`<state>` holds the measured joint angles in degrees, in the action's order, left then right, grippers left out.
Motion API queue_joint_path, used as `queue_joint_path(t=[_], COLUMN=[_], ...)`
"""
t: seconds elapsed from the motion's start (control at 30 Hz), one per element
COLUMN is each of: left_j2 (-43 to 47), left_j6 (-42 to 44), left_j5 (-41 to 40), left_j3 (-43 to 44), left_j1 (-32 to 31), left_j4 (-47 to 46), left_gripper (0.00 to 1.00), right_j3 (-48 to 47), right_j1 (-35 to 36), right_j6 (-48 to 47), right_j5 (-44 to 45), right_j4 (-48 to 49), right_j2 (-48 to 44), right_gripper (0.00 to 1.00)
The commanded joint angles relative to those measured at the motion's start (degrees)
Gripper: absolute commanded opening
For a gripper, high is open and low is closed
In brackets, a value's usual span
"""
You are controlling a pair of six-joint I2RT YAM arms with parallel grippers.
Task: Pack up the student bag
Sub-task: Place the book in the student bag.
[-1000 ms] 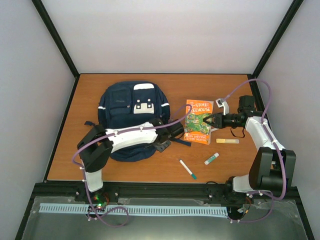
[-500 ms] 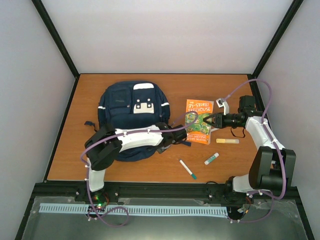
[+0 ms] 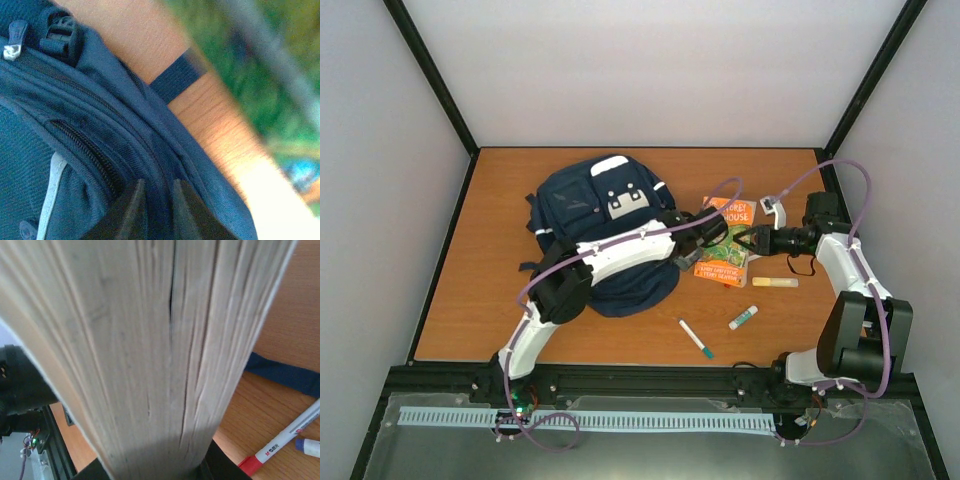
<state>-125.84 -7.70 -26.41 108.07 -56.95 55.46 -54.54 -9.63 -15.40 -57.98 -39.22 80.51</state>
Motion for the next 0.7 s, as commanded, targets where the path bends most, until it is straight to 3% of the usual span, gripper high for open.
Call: queue_joint_path(t=[0.0, 0.07, 0.13, 0.33, 0.57, 0.67], left_j2=[0.4, 3.8, 8.3, 18.4, 24.8, 24.7], left_j6=[-0.1, 0.4, 1.4, -0.6, -4.7, -4.3], left_j5=[7.8, 10.1, 13.9, 24.3, 22.8, 23.1], left_j3=[5.6, 3.0, -1.9, -18.0, -31.7, -33.3], left_j1=[3.0, 4.6, 5.4, 6.2, 6.3, 6.3], left_j4=[-2.4, -2.8, -3.7, -5.7, -12.8, -13.5], left_gripper=[0.32, 0.39, 0.4, 0.31, 0.39, 0.32], right_j3=[-0.2, -0.2, -0.3, -0.4, -0.1, 0.1], right_j1=[-1.0, -1.5, -1.9, -2.1, -2.1, -2.1], right_j6=[-0.5, -0.6, -0.8, -1.0, -1.0, -0.9], right_j5=[-5.4, -5.7, -5.9, -6.4, -5.7, -5.9], right_j4=[0.6, 0.5, 0.4, 0.5, 0.9, 1.0], right_j2=[-1.5, -1.5, -1.4, -0.3, -0.6, -0.2], right_gripper=[0.03, 0.03, 0.03, 0.03, 0.03, 0.03])
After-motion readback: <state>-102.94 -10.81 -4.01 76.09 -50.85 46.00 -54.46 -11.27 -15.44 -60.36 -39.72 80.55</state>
